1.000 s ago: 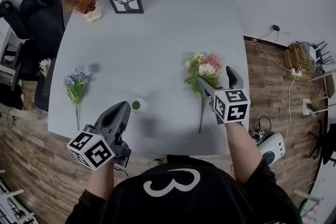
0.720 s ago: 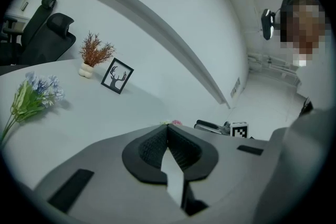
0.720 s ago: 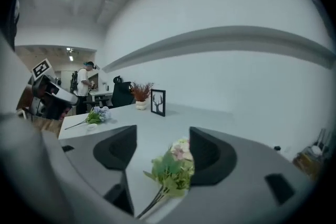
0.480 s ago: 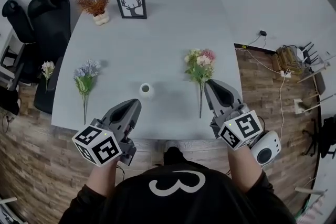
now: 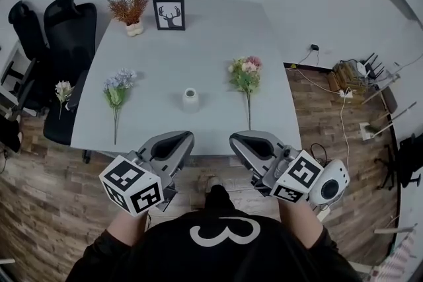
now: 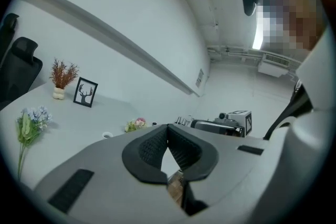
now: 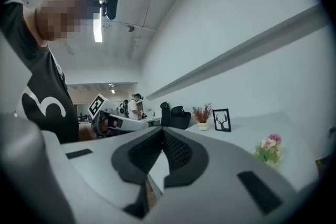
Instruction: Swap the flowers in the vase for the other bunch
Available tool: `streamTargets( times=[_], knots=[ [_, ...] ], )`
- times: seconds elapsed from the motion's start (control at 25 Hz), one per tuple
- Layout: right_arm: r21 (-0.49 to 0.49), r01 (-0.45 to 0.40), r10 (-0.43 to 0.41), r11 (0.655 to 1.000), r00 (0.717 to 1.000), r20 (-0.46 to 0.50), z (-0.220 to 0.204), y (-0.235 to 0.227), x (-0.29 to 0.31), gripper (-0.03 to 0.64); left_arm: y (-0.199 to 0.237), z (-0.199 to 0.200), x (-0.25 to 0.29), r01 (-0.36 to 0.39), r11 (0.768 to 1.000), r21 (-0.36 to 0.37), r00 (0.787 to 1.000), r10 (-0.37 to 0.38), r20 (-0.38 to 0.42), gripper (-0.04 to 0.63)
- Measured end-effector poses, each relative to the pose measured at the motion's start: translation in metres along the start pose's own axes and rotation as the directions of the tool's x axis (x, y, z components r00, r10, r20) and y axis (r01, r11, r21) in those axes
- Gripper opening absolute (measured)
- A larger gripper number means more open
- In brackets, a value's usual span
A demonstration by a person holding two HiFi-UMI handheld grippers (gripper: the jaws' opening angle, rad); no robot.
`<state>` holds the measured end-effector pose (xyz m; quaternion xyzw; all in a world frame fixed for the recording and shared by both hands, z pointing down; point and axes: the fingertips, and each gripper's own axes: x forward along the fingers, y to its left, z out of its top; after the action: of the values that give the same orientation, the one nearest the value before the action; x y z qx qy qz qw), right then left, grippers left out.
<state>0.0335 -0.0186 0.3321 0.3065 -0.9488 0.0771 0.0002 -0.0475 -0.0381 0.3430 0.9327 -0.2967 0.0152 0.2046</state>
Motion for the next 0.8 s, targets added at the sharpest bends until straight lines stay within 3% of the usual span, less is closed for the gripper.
streamTargets(
  times=[0.36,0.64,0.8],
  knots=[
    [0.069,0.057,-0.056,0.996,0.998,-0.014,-0.022,0.049,-0.014,0.008,-0.049,-0.020,-0.031,0.079,0.997,0.028,0.997,-0.079,-0.003,0.011],
    [0.071,0.063,-0.063,0.995,0.998,-0.013,-0.022,0.064,-0.018,0.008,-0.065,-0.022,-0.043,0.075,0.993,0.097,0.997,-0.074,-0.008,0.011],
    [0.079,0.062,-0.061,0.995,0.998,-0.008,-0.023,0.066,-0.018,0.008,-0.062,-0.024,-0.046,0.067,0.997,0.043,0.998,-0.067,-0.001,0.011]
  ],
)
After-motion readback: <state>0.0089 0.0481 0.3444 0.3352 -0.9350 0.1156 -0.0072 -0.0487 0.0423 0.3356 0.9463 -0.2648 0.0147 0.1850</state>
